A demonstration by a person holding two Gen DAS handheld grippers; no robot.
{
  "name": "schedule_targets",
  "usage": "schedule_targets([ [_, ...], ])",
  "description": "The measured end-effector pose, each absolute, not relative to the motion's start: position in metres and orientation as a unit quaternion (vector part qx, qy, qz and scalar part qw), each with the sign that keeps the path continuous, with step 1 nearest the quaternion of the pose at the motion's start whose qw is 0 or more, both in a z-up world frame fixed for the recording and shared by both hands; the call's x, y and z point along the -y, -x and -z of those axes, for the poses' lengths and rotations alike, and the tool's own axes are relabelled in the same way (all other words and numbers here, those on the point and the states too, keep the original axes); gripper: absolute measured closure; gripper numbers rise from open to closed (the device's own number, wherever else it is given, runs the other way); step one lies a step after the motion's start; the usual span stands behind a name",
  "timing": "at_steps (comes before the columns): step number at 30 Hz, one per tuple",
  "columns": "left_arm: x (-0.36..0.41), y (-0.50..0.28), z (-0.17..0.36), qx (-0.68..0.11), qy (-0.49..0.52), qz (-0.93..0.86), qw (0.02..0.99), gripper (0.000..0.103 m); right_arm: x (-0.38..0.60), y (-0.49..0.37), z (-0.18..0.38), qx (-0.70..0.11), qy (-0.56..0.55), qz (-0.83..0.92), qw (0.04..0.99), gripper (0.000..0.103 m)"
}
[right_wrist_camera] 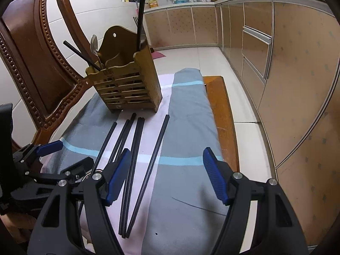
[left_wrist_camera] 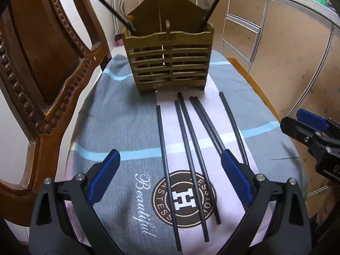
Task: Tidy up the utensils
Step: 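Lower right tool onto a black chopstick while left tool grasps another chopstick, then lift both chopsticks with both tools and drop them into the wooden holder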
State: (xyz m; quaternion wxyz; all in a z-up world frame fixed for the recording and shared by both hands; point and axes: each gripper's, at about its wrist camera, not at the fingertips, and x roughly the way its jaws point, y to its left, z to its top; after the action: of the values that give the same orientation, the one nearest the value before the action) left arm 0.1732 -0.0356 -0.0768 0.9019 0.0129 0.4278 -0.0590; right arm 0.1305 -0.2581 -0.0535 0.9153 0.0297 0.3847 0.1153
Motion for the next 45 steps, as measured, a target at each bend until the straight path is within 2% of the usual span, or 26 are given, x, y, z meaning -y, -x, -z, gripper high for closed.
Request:
schedule_targets([
  [7,0.02,-0.196,0.093,-0.465,0.039,0.049,0.883,0.009,0.251,-0.144,0.063,-0.4,-0.026,-0.11,0.91,0.035],
  [9,0.015,-0.21,0.097,-0.473,0.054,0.042,0.879,0.009,0.247,-0.155,0.068,-0.409,-0.033,-0.112,0.905,0.042],
  [11,0.014,-0.222,0.101,-0.475,0.05,0.03,0.878,0.013,0.241,-0.171,0.073,-0.417,-0.031,-0.109,0.902,0.049],
  [15,0.016,-0.253,0.112,-0.491,0.039,0.024,0.87,0.035,0.237,-0.2,0.083,-0.437,-0.034,-0.102,0.893,0.062],
  [16,0.015,-0.258,0.115,-0.495,0.039,0.023,0.868,0.039,0.237,-0.206,0.086,-0.443,-0.041,-0.102,0.89,0.062],
  [19,0.013,-0.274,0.12,-0.504,0.047,0.021,0.862,0.043,0.228,-0.225,0.096,-0.453,-0.037,-0.099,0.885,0.063],
  [20,0.014,-0.279,0.122,-0.506,0.047,0.023,0.861,0.044,0.223,-0.233,0.1,-0.457,-0.03,-0.099,0.883,0.067],
  [23,0.018,-0.292,0.13,-0.518,0.043,0.024,0.854,0.059,0.214,-0.248,0.113,-0.468,-0.014,-0.093,0.879,0.071],
  [27,0.023,-0.3,0.133,-0.512,0.031,0.02,0.858,0.061,0.207,-0.261,0.119,-0.462,-0.002,-0.085,0.883,0.074],
  [28,0.023,-0.301,0.133,-0.51,0.029,0.02,0.859,0.069,0.205,-0.263,0.12,-0.462,0.0,-0.086,0.883,0.075],
  [29,0.024,-0.3,0.132,-0.508,0.026,0.021,0.861,0.076,0.201,-0.264,0.12,-0.462,0.008,-0.086,0.883,0.083],
  [30,0.024,-0.3,0.132,-0.507,0.026,0.023,0.861,0.091,0.199,-0.265,0.121,-0.463,0.014,-0.088,0.882,0.092],
  [31,0.024,-0.296,0.132,-0.506,0.026,0.025,0.862,0.095,0.197,-0.266,0.122,-0.463,0.022,-0.087,0.882,0.092],
  [35,0.021,-0.292,0.133,-0.501,0.026,0.034,0.864,0.096,0.198,-0.264,0.119,-0.469,0.011,-0.105,0.877,0.096],
  [39,0.015,-0.285,0.121,-0.491,0.028,0.036,0.87,0.097,0.206,-0.247,0.091,-0.439,-0.003,-0.121,0.89,0.096],
  [45,0.005,-0.241,0.063,-0.429,0.034,0.051,0.901,0.097,0.235,-0.206,0.042,-0.378,-0.049,-0.151,0.912,0.096],
])
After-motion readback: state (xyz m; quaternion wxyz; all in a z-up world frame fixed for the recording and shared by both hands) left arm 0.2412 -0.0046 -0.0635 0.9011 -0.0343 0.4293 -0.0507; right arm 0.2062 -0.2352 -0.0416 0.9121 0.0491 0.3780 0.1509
